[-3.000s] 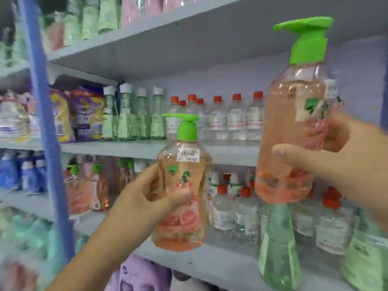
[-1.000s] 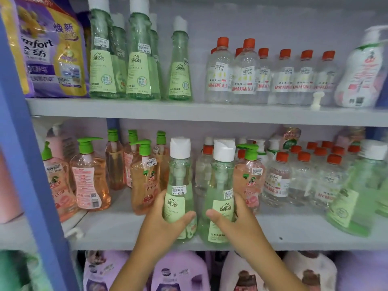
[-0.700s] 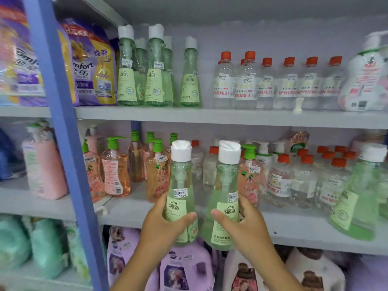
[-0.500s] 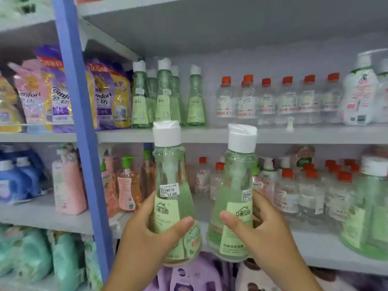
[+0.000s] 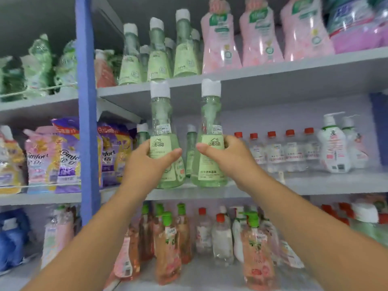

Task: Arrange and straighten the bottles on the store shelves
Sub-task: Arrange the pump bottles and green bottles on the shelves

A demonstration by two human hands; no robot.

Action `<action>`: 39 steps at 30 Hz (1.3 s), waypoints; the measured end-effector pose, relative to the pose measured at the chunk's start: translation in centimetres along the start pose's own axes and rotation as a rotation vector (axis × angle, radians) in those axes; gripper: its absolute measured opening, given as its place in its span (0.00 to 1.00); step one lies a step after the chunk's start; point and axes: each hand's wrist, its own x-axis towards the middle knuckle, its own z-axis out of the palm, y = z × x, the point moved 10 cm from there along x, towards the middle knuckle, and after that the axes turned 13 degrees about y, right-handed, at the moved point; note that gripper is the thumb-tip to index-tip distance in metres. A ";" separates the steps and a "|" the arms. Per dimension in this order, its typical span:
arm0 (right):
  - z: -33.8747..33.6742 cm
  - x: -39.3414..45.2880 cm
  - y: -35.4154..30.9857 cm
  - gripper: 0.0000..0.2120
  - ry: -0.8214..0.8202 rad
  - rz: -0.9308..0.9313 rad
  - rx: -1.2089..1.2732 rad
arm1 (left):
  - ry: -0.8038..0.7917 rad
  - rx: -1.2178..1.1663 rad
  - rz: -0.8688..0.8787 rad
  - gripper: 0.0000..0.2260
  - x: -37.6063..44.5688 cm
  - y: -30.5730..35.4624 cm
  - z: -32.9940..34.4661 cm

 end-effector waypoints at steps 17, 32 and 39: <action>12.4 8.9 9.8 0.56 -0.378 0.214 -0.990 | -0.265 0.260 0.001 0.38 6.5 -12.7 2.3; 15.2 12.8 14.9 0.57 -0.250 0.121 -0.796 | -0.142 0.294 -0.081 0.31 10.1 -15.9 -3.0; 14.8 12.3 14.9 0.44 -0.238 0.204 -0.726 | -0.145 0.319 -0.141 0.32 11.3 -17.0 -2.8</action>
